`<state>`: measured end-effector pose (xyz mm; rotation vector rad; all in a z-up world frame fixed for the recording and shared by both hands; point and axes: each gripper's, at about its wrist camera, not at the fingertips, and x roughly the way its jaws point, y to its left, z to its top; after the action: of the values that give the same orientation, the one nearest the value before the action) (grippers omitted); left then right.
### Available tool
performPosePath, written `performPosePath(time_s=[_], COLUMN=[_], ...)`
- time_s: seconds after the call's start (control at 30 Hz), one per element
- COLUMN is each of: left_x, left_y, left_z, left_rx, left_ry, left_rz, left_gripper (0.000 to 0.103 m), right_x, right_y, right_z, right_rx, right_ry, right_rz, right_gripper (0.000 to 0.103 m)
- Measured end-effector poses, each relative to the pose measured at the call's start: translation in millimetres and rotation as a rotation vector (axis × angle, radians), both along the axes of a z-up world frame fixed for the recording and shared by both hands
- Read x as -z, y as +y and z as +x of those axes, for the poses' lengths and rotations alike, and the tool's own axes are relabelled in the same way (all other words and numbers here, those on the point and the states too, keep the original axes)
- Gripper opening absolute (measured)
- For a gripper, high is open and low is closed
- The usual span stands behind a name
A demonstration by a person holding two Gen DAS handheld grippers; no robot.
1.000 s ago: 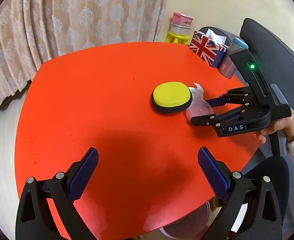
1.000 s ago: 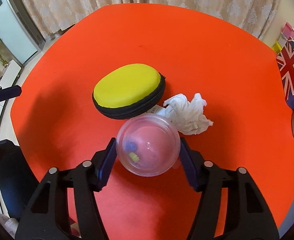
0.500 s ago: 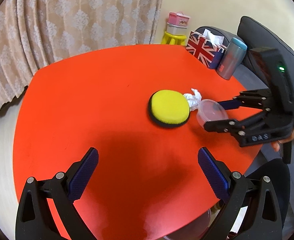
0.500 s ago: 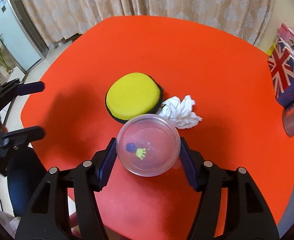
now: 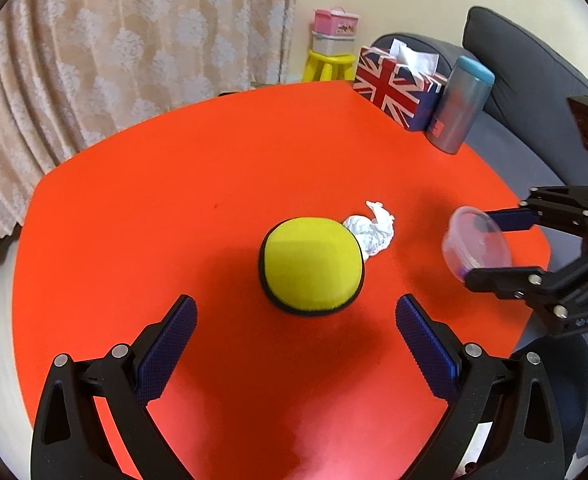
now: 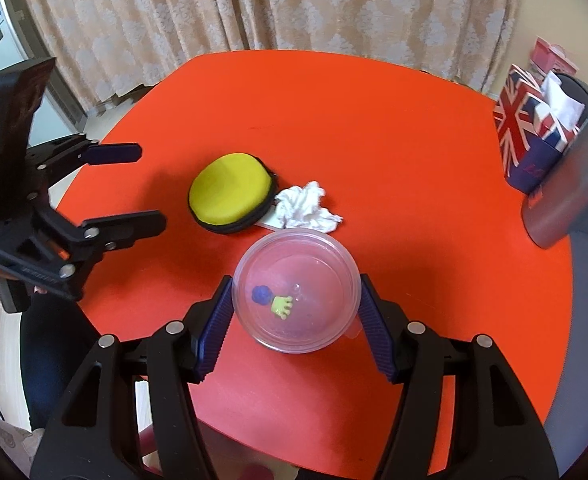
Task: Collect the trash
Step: 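Lift the container with the right gripper while the left gripper grasps the yellow-black case, then carry the container and the yellow-black case over the bin with both grippers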
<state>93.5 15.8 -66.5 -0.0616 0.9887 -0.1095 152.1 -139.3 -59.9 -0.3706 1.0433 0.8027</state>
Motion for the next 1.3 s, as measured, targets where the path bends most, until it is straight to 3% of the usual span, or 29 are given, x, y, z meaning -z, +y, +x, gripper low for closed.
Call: performPosePath(time_s=[0.53, 0.7, 1.03, 1.3], left_x=[36.1, 40.2, 33.7, 8.0], left_y=[-13.3, -13.7, -11.8, -8.2], left_z=[45.2, 46.5, 39.8, 15.1], left_rx=[0.022, 0.039, 0.034, 0.017], left_ry=[0.100, 0.111, 0.082, 0.028], left_rz=[0.027, 0.014, 0.014, 0.027], left_gripper=[0.095, 0.077, 0.073, 0.073], right_x=[11.6, 13.1, 11.2, -5.2], right_y=[-16.8, -17.1, -16.0, -14.5], right_z=[10.8, 11.1, 8.5, -0.7], right_rx=[0.026, 0.025, 0.024, 0.025], right_ry=[0.020, 0.025, 0.017, -0.015], right_rz=[0.016, 0.023, 0.039, 0.056], right_gripper=[0.060, 0.060, 0.060, 0.060])
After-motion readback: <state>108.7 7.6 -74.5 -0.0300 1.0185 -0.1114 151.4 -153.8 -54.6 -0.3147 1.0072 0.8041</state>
